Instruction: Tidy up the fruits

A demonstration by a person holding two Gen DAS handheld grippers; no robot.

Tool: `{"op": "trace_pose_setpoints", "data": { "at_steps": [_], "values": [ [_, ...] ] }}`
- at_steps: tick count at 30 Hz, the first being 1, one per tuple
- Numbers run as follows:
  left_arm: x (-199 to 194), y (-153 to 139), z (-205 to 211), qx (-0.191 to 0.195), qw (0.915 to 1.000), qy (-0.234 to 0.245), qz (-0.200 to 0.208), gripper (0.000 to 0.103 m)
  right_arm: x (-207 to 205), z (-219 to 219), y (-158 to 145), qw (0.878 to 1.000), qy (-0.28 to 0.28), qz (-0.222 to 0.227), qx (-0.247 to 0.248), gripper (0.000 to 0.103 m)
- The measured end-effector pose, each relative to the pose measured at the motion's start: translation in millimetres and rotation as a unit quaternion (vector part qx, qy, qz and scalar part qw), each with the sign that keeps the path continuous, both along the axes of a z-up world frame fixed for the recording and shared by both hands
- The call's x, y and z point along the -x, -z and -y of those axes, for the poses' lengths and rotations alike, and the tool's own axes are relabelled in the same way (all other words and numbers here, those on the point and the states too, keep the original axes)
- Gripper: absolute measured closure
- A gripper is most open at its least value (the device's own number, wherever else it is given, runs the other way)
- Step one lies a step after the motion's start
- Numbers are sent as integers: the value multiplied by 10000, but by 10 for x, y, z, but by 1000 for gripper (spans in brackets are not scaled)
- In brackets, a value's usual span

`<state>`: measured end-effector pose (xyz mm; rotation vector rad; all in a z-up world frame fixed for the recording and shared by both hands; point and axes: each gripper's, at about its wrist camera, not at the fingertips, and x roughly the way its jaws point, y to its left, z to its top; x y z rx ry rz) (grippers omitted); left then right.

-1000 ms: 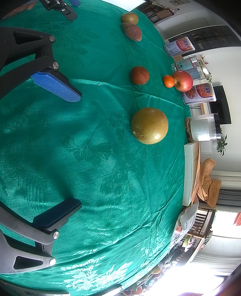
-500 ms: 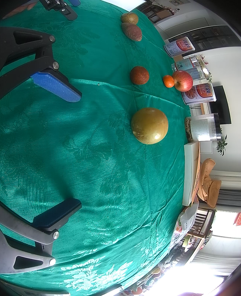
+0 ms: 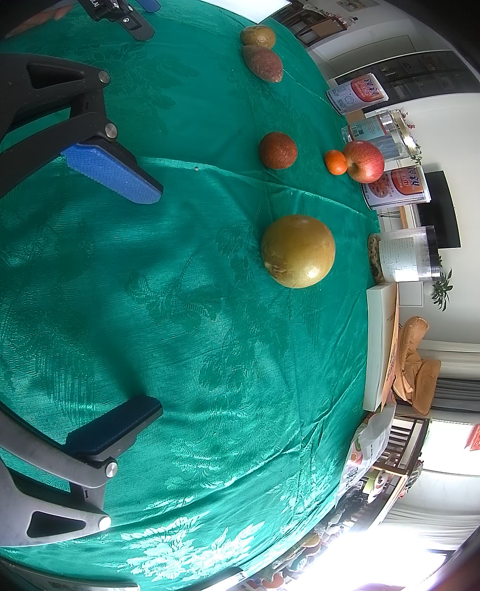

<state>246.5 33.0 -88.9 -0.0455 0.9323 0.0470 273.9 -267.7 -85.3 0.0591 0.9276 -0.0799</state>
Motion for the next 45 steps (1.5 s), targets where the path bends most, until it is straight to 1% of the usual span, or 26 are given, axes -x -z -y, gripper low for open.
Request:
{"op": "trace_pose_setpoints", "data": {
  "at_steps": [33,36,38,39,42,45],
  "values": [
    [3,-4,-4,3,10000,2,2,0,-4,2,-5,10000,-5,4,4,0],
    [3,-6,-5,3,10000,3,2,0,-5,9,-12,10000,-78,2,2,0],
    [3,-5,-5,4,10000,3,2,0,15,-2,-6,9997,-242,-24,-7,0],
    [3,-6,-6,4,10000,3,3,0,29,16,-11,9997,-242,27,-17,0],
    [3,-7,-6,4,10000,3,3,0,209,99,-203,9984,-166,487,-228,0],
    [4,-7,-6,4,10000,3,3,0,329,106,-408,9970,-174,758,-29,0]
  ]
}}
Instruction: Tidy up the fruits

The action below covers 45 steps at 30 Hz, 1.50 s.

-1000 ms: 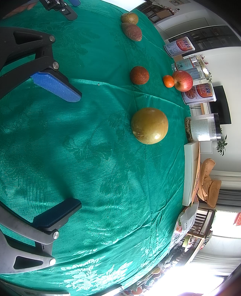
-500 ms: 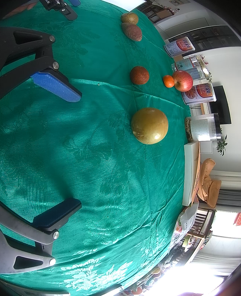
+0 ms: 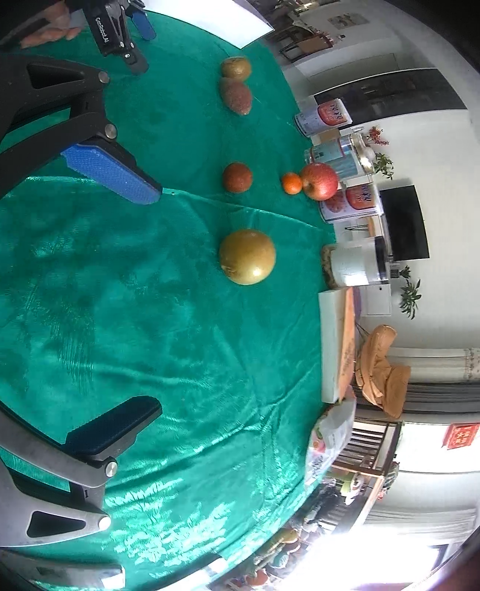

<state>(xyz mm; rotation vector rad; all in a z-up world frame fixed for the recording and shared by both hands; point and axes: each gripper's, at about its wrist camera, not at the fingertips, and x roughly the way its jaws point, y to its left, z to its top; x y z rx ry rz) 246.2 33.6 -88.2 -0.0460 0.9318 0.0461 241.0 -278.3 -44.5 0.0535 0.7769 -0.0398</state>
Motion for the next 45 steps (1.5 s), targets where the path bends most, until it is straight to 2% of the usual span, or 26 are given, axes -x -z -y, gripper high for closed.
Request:
{"op": "trace_pose_setpoints", "data": {
  "at_steps": [3,9,31,34,36,41,43,45],
  "values": [
    [0,0,0,0,10000,0,1,0,108,1,-80,9999,22,118,11,0],
    [1,-1,-1,1,10000,1,1,0,195,-24,-28,9999,-12,97,-60,0],
    [3,-3,-3,0,10000,7,1,0,210,145,106,9987,-56,-13,-500,0],
    [-27,-9,13,7,9998,177,-103,1,200,206,81,9980,-97,-2,-619,0],
    [-53,-48,-11,186,9991,318,-228,2,200,260,50,9979,-105,45,-640,0],
    [-114,-310,-70,1070,9928,496,-209,2,168,452,44,9967,55,87,-799,0],
    [-200,-413,97,1414,9858,849,-311,2,126,542,59,9951,161,28,-971,0],
    [-305,-525,428,1416,9803,1339,-336,2,62,666,30,9923,191,-67,-1219,0]
  ]
}}
